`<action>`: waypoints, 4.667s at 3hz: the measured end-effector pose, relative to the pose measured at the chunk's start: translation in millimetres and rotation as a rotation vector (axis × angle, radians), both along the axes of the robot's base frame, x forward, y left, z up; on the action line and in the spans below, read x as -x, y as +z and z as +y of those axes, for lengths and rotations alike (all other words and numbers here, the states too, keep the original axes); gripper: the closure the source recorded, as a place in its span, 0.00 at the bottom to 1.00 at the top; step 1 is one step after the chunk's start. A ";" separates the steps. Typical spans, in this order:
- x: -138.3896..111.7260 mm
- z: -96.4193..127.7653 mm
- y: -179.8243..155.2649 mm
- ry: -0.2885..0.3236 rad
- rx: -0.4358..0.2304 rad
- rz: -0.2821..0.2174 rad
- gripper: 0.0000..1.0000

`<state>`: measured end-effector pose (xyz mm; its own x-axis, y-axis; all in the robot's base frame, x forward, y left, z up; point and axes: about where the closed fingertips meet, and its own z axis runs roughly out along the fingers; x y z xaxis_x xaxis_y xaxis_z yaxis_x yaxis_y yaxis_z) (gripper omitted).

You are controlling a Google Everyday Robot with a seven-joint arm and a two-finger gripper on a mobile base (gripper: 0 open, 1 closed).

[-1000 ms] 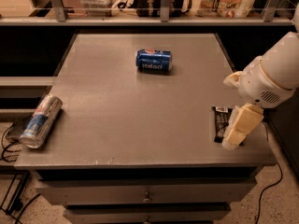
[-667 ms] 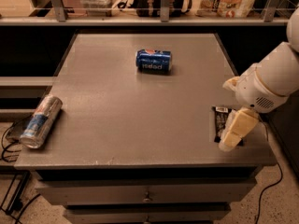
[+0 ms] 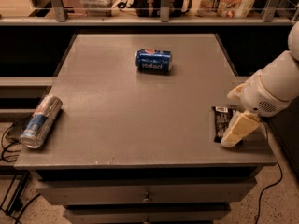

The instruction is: Move rxbar chocolate near redbull can

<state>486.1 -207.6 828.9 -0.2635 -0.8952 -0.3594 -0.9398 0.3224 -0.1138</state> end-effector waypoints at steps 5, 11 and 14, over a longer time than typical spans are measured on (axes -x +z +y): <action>-11.5 29.2 63.6 0.047 0.023 -0.095 1.00; -42.2 215.8 115.0 0.408 -0.331 -0.153 1.00; -31.1 270.5 105.8 0.419 -0.432 -0.129 1.00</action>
Offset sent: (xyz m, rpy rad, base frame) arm 0.0032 -0.0123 -0.0100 0.0030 0.0336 -0.0340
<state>517.1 62.8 934.6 0.1496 -0.6796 -0.7181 -0.9838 -0.0294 -0.1770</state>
